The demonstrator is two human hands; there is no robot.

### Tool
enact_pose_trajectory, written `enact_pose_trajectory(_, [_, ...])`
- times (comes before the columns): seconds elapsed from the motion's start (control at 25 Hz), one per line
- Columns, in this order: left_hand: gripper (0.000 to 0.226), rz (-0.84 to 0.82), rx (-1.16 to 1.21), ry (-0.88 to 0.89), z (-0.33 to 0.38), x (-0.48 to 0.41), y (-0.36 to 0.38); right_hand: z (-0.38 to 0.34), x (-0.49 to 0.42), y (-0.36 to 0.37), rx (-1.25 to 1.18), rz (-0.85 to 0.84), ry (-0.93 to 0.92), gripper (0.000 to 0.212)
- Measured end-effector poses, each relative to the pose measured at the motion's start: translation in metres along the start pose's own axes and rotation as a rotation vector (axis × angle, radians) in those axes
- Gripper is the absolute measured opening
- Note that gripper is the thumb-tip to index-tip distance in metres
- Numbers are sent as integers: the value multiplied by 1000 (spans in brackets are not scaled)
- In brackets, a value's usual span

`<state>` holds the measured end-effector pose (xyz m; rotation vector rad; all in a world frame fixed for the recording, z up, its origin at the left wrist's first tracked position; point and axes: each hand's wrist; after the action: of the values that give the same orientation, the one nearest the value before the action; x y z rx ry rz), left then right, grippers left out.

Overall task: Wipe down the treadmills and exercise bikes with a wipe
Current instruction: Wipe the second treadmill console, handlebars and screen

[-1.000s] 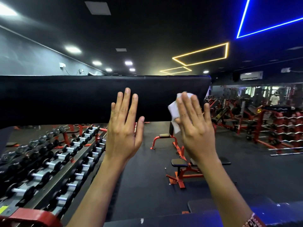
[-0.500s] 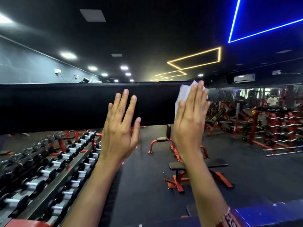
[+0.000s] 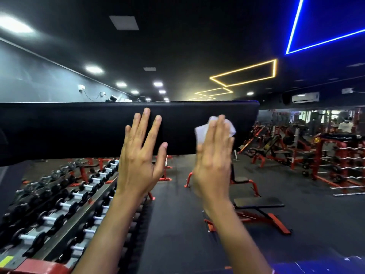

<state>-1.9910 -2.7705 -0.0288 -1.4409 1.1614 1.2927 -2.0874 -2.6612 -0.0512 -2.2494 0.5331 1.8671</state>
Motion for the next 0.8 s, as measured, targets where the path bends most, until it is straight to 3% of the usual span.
enact_pose_trajectory(0.12, [54,-2,-31,-29,-18,3,-12,-26,-8,17,-9,-109,-268,57])
enact_pose_trajectory(0.28, [56,13,-58,-90,-42,8,-28,-69,-39,33,-5,-110,-180,60])
enact_pose_trajectory(0.44, [57,11,-68,-131,-62,15,-44,-60,7,33,-30,-216,-491,63])
enact_pose_trajectory(0.56, [57,2,-88,-143,-80,21,-56,-49,5,32,68,-105,-326,55])
enact_pose_trajectory(0.68, [57,21,-87,-188,-95,26,-65,-92,-23,50,40,-13,-81,59])
enact_pose_trajectory(0.72, [57,28,-87,-200,-99,29,-67,-109,-24,57,0,-42,-112,63])
enact_pose_trajectory(0.8, [58,20,-89,-190,-105,32,-71,-124,-7,67,-80,-161,-353,64])
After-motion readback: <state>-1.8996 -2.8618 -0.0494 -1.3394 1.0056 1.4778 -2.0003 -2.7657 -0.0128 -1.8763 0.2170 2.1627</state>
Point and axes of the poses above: each hand's wrist, its own x-axis away from the middle knuckle, its own y-axis out of the palm, z = x × y, and after that the axes turned 6 degrees about z, right-handed
